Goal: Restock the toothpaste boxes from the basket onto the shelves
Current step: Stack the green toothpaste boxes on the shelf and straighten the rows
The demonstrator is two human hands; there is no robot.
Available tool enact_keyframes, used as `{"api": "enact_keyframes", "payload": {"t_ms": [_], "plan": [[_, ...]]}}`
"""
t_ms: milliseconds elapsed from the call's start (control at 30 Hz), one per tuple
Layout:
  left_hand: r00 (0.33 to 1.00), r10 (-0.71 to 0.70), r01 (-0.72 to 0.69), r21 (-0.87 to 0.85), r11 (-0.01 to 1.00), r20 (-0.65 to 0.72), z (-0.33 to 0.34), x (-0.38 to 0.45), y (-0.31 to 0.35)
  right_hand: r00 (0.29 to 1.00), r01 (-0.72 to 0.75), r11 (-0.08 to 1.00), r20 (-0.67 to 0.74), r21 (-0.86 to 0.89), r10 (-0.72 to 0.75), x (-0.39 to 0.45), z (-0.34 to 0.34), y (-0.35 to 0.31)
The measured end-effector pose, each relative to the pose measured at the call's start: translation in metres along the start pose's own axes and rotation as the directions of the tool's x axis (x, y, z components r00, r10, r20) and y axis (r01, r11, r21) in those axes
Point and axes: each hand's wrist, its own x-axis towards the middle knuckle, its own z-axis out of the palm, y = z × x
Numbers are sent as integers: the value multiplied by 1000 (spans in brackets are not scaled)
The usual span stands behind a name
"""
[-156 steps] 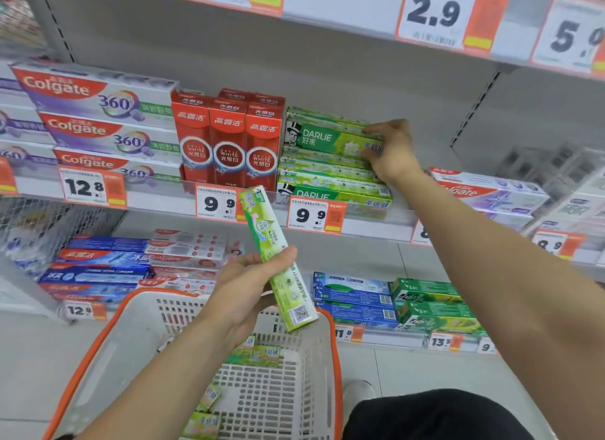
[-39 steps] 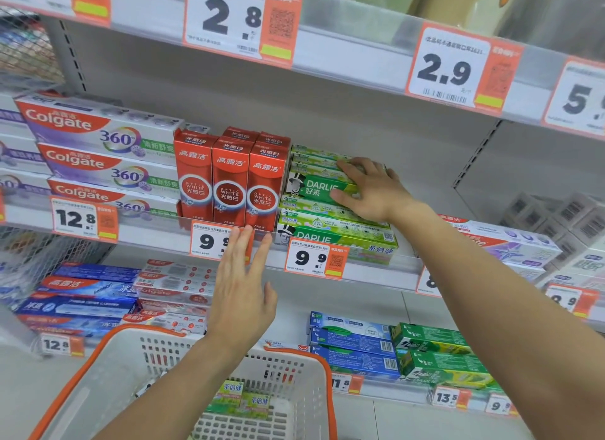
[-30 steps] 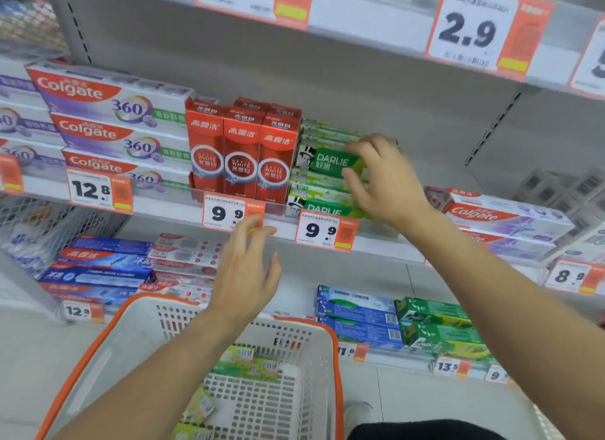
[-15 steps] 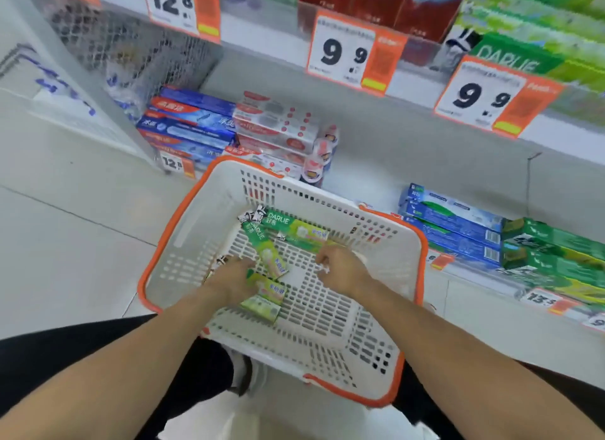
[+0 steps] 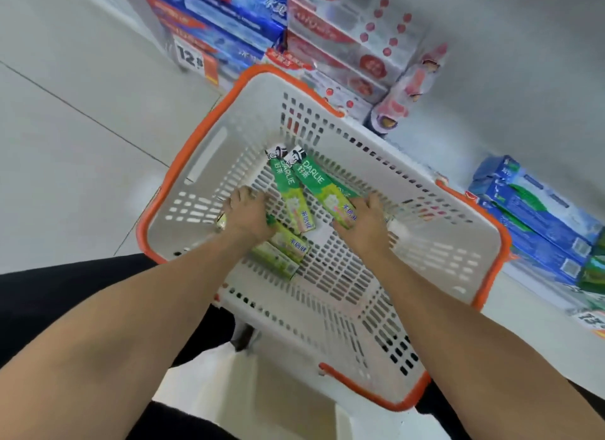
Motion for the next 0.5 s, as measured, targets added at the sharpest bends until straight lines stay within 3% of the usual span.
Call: {"api": "enact_keyframes", "payload": {"t_ms": [133, 200, 300, 367, 500], "plan": [[992, -118, 99, -278, 955, -54, -10, 14, 11, 990, -137, 976, 47, 168, 131, -25, -10, -7], [984, -179, 156, -418, 895, -16, -9, 22, 18, 980, -199, 948, 56, 247, 191, -41, -25, -8], [966, -198, 259, -581, 772, 168, 4, 36, 34, 968, -252, 913, 67, 322, 243, -69, -47, 4], [938, -227, 342, -613, 712, 261, 15, 37, 46, 963, -267, 906, 56, 329, 263, -88, -62, 13], [943, -277, 331, -583, 742, 183, 11, 22, 60, 949, -300, 880, 25, 369, 314, -109, -91, 23]]}}
